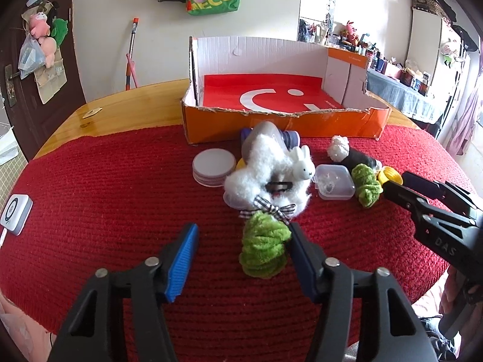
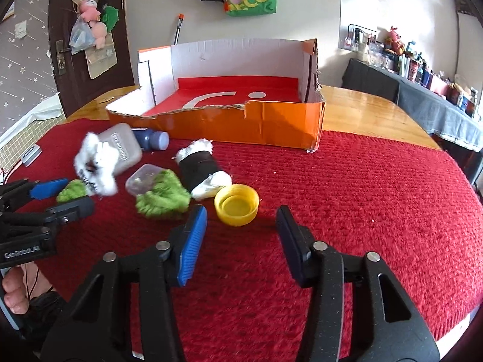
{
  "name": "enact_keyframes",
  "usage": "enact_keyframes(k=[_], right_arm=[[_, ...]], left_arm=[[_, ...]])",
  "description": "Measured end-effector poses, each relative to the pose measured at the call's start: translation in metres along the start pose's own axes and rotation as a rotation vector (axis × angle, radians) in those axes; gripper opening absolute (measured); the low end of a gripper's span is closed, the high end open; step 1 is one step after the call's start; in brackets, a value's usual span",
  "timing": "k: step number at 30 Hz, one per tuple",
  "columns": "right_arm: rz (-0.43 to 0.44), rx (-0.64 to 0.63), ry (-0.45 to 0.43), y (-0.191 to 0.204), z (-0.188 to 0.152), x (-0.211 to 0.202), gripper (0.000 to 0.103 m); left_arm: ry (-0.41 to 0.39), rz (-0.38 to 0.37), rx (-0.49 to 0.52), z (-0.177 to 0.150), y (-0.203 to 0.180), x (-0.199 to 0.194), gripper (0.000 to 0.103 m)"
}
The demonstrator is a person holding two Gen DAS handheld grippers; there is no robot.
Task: Organize objects
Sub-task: 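Grasp the green pom-pom with the left gripper while the right gripper grasps the yellow cap, then carry the green pom-pom and yellow cap with both grippers into the cardboard box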
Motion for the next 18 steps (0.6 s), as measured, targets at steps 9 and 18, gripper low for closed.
enact_keyframes(k=[9,18], right_arm=[[0.016,-0.019,0.001,0.0027,0.0045,0.0121,0.029],[0.032,-0.019,-0.008,0.0057,0.0041,0.0035,0.029]], left_arm=[[-0.004,-0.019,-0.003,0.0038,-0.0006,0.0004,0.036],[-0.009,-0.035,0.002,0.0049,-0.0036,-0.0019,0.027]])
Point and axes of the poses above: each gripper's, at about its wrist camera, not at the fingertips, and x roughly the way its jaws point, y to its left, z to its top, the point moved 4 cm from there along x, roughly the way its jaws point, and after that the axes turned 12 degrees about -y, right-handed, at the moved point
